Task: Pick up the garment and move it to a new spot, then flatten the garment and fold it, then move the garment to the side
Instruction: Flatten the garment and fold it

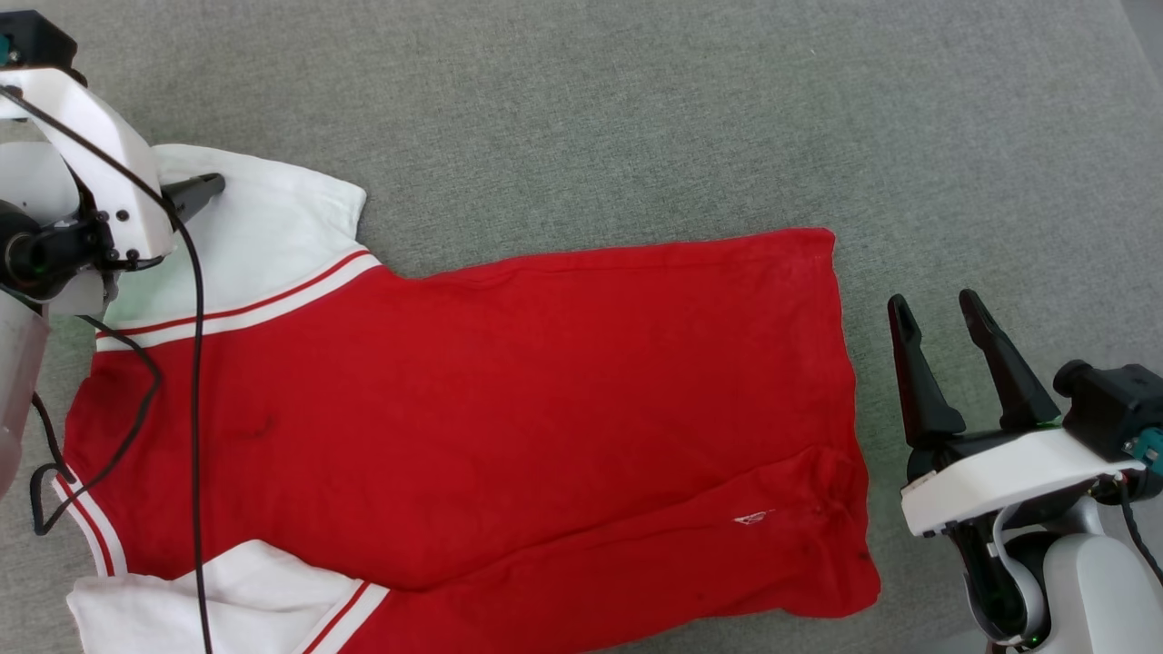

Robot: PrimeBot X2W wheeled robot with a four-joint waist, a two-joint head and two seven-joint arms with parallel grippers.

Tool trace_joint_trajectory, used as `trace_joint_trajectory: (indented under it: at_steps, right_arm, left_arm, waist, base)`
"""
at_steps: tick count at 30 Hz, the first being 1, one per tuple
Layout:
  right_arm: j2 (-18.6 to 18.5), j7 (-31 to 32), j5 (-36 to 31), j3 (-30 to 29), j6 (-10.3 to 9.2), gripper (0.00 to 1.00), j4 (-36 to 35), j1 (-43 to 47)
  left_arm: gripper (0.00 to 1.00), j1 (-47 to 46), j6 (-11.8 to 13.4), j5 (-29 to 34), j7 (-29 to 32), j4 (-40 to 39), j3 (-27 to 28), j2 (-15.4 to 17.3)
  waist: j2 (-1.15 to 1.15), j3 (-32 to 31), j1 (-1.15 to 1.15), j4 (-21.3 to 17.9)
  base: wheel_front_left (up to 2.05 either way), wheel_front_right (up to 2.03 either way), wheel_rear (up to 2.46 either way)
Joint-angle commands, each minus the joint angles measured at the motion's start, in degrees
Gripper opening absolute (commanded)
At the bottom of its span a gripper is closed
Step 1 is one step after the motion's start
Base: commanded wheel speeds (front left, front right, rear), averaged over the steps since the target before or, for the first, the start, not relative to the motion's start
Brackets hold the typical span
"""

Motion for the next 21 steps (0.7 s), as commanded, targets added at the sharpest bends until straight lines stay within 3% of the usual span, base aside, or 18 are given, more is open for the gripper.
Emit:
trace_joint_trajectory:
  at_steps: [1,2,3,7,11,21]
  right_arm:
    - [0.2,-0.1,0.3,0.0,-0.04,1.0,0.3,-0.9]
    - [0.2,0.2,0.5,0.1,-0.04,1.0,0.6,-1.3]
    - [0.2,0.4,0.7,0.1,-0.04,1.0,0.8,-1.6]
    - [0.2,2.7,2.1,0.6,-0.04,1.0,2.4,-2.9]
    - [0.1,8.9,2.0,0.2,-0.04,1.0,6.2,-5.6]
    - [-6.5,28.4,3.5,1.2,-0.04,1.0,17.0,-15.8]
  left_arm:
    - [0.49,4.6,-0.1,-0.3,2.6,2.2,-2.8,-3.5]
    - [0.19,4.7,-0.2,-0.6,2.5,2.2,-3.0,-4.0]
    - [0.0,4.7,-0.2,-0.3,2.3,2.2,-3.6,-4.3]
    - [0.0,4.3,-0.2,0.3,-0.5,2.6,-4.1,-4.2]
    - [0.0,2.1,-0.1,1.5,-6.5,3.0,-3.5,-4.1]
    - [0.0,-1.2,0.2,3.8,-20.6,3.0,-2.4,-7.1]
  waist:
    - [0.0,0.2,0.01,0.0]
    - [0.0,0.3,0.01,0.0]
    - [0.0,0.3,0.01,0.1]
    - [0.0,-0.3,0.01,0.7]
    - [0.0,-1.9,0.01,2.0]
    - [0.0,-6.4,0.01,8.3]
  base:
    - [0.0,0.0,0.0]
    - [0.0,0.0,0.0]
    - [0.0,0.0,0.0]
    - [0.0,0.0,0.0]
    - [0.0,0.0,0.0]
    - [0.0,0.0,0.0]
